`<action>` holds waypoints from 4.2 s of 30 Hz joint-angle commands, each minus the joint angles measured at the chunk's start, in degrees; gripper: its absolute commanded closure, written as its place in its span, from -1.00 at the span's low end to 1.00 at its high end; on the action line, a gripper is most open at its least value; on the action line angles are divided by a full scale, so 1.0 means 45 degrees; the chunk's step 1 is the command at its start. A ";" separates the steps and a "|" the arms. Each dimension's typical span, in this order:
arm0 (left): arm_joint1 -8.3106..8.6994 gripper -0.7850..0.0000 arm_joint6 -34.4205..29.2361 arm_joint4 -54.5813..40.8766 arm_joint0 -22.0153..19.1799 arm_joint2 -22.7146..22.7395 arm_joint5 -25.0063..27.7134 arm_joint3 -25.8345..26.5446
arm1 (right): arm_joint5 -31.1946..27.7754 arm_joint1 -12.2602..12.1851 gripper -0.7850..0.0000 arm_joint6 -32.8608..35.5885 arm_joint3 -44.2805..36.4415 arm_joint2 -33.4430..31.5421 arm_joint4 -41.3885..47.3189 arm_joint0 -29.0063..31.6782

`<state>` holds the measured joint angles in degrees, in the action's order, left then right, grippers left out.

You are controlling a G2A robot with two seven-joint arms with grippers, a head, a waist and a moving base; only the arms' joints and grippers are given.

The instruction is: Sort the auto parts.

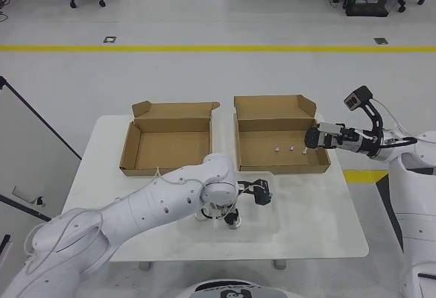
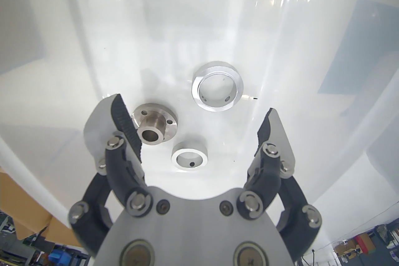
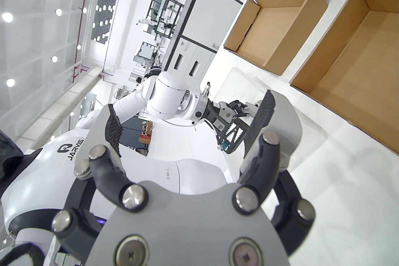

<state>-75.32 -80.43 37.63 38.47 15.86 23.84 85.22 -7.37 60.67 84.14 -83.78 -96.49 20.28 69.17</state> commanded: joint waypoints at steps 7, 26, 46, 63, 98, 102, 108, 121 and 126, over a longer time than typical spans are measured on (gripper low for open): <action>-0.0215 -0.33 -0.0003 -0.0061 -0.0109 -0.0196 -0.0001 -0.0436 | 0.0000 0.0000 -1.00 0.0000 0.0000 0.0000 0.0001 0.0000; -0.0572 -0.01 -0.0030 -0.0215 -0.0398 -0.0677 -0.0028 -0.1178 | 0.0000 0.0000 -1.00 0.0000 0.0000 0.0000 0.0001 0.0000; -0.0884 0.16 0.0171 -0.0365 -0.0576 -0.1149 0.0173 -0.1557 | 0.0000 0.0000 -1.00 0.0000 0.0000 0.0000 0.0001 0.0000; -0.1192 0.20 0.0256 -0.0346 -0.0595 -0.1361 0.0258 -0.2117 | 0.0000 0.0000 -1.00 0.0000 0.0000 0.0000 0.0001 0.0000; 0.0454 1.00 -0.0541 -0.0771 -0.0828 0.0913 -0.0558 0.1481 | 0.0000 0.0000 -1.00 0.0000 0.0000 0.0000 0.0001 0.0000; 0.0454 1.00 -0.0541 -0.0771 -0.0828 0.0913 -0.0558 0.1481 | 0.0000 0.0000 -1.00 0.0000 0.0000 0.0000 0.0001 0.0000; 0.0454 1.00 -0.0541 -0.0771 -0.0828 0.0913 -0.0558 0.1481 | 0.0000 0.0000 -1.00 0.0000 0.0000 0.0000 0.0001 0.0000; 0.1377 1.00 0.1934 -0.3766 0.0064 0.4459 0.0134 0.1531 | 0.0000 0.0000 -1.00 0.0000 0.0000 0.0000 0.0001 0.0000; 0.1984 1.00 0.2557 -0.5244 0.1149 0.6487 0.0520 0.2183 | 0.0000 0.0000 -1.00 0.0000 0.0000 0.0000 0.0001 0.0000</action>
<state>-66.96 -69.44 15.30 42.41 42.89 26.01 94.43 -7.37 60.67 84.14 -83.78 -96.49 20.28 69.17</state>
